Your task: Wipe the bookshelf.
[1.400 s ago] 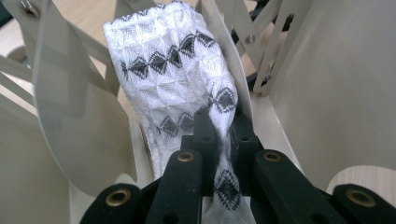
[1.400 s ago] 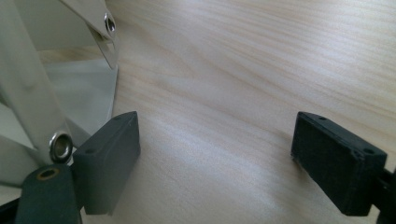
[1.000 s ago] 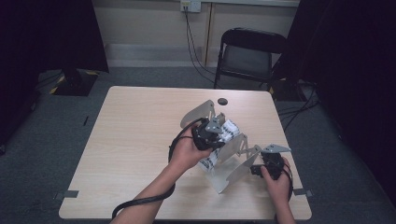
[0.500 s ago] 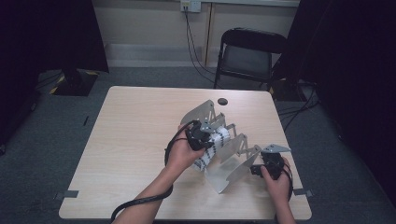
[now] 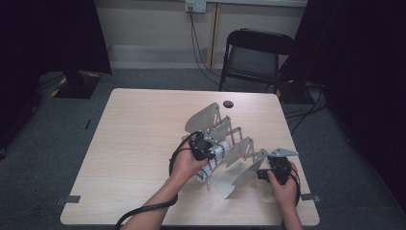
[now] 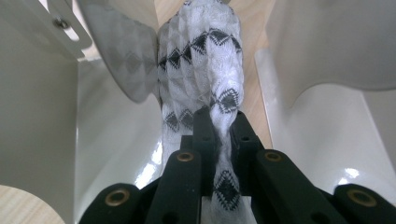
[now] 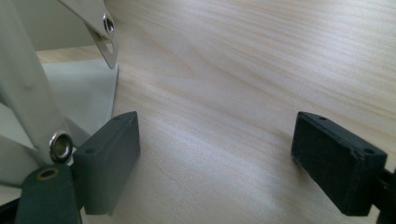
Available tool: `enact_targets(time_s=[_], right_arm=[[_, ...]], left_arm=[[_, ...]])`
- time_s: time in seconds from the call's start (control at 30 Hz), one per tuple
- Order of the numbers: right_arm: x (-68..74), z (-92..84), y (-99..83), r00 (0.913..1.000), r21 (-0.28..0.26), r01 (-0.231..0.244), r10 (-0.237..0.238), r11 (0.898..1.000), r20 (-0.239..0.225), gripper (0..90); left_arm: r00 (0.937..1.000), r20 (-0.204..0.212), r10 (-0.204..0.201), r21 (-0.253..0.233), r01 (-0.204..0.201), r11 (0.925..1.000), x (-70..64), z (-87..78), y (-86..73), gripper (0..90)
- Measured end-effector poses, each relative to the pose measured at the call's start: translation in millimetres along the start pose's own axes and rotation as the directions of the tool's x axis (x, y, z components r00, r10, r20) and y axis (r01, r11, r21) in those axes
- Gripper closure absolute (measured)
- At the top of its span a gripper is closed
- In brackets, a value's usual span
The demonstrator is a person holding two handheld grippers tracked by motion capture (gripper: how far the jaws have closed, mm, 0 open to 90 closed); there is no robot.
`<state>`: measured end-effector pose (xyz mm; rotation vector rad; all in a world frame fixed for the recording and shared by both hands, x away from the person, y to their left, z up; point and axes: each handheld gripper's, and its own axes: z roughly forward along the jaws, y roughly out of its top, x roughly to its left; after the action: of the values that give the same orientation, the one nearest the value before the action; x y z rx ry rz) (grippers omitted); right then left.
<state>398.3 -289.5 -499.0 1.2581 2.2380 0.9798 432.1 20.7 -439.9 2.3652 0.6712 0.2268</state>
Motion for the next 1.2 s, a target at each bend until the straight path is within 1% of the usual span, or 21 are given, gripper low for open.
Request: enact_targets(time_s=[0.1,0.23,0.27,0.3,0.4,0.6,0.63,0.7,0.93,1.03,1.1,1.13,1.2], right_arm=[[0.0,0.0,0.0,1.0000,0.000,0.000,0.000,1.000,0.000,15.0],[0.0,0.0,0.0,1.0000,0.000,0.000,0.000,1.000,0.000,15.0],[0.0,0.0,0.0,1.0000,0.000,0.000,0.000,1.000,0.000,15.0],[0.0,0.0,0.0,1.0000,0.000,0.000,0.000,1.000,0.000,15.0],[0.0,0.0,0.0,1.0000,0.000,0.000,0.000,1.000,0.000,15.0],[0.0,0.0,0.0,1.0000,0.000,0.000,0.000,1.000,0.000,15.0],[0.0,0.0,0.0,1.0000,0.000,0.000,0.000,1.000,0.000,15.0],[0.0,0.0,0.0,1.0000,0.000,0.000,0.000,1.000,0.000,15.0],[0.0,0.0,0.0,1.0000,0.000,0.000,0.000,1.000,0.000,15.0],[0.0,0.0,0.0,1.0000,0.000,0.000,0.000,1.000,0.000,15.0],[0.0,0.0,0.0,1.0000,0.000,0.000,0.000,1.000,0.000,15.0],[0.0,0.0,0.0,1.0000,0.000,0.000,0.000,1.000,0.000,15.0],[0.0,0.0,0.0,1.0000,0.000,0.000,0.000,1.000,0.000,15.0]], left_arm=[[0.9999,0.004,-0.011,0.010,0.011,0.9999,1.0,5.1,-4.9,84.0],[0.9999,0.001,-0.013,0.017,0.013,0.9998,1.7,11.0,-10.9,84.0],[0.9999,0.001,-0.013,0.017,0.013,0.9998,1.7,11.0,-10.9,84.0],[0.9997,0.006,-0.023,0.021,0.022,0.9995,2.4,11.6,-12.7,83.9],[0.9997,0.008,-0.021,0.009,0.021,0.9997,1.9,8.4,-10.7,83.9],[0.9999,0.013,0.000,-0.024,0.000,0.9997,-3.5,-8.1,3.9,83.9],[0.9999,0.015,0.001,-0.043,-0.001,0.9991,-4.6,-12.8,7.8,84.0],[0.9999,0.009,0.012,-0.057,-0.011,0.9983,-5.6,-20.1,13.7,83.9],[0.9994,-0.012,0.033,-0.125,-0.034,0.9916,-5.9,-48.3,33.9,83.9],[0.9993,-0.020,0.030,-0.147,-0.033,0.9885,-4.5,-58.1,39.9,83.9],[0.9995,-0.023,0.023,-0.170,-0.027,0.9850,-4.7,-65.4,45.1,83.9],[0.9991,-0.029,0.030,-0.179,-0.034,0.9833,-5.1,-67.6,47.4,83.9],[0.9988,-0.034,0.036,-0.178,-0.041,0.9832,-6.2,-67.8,50.5,83.8]])
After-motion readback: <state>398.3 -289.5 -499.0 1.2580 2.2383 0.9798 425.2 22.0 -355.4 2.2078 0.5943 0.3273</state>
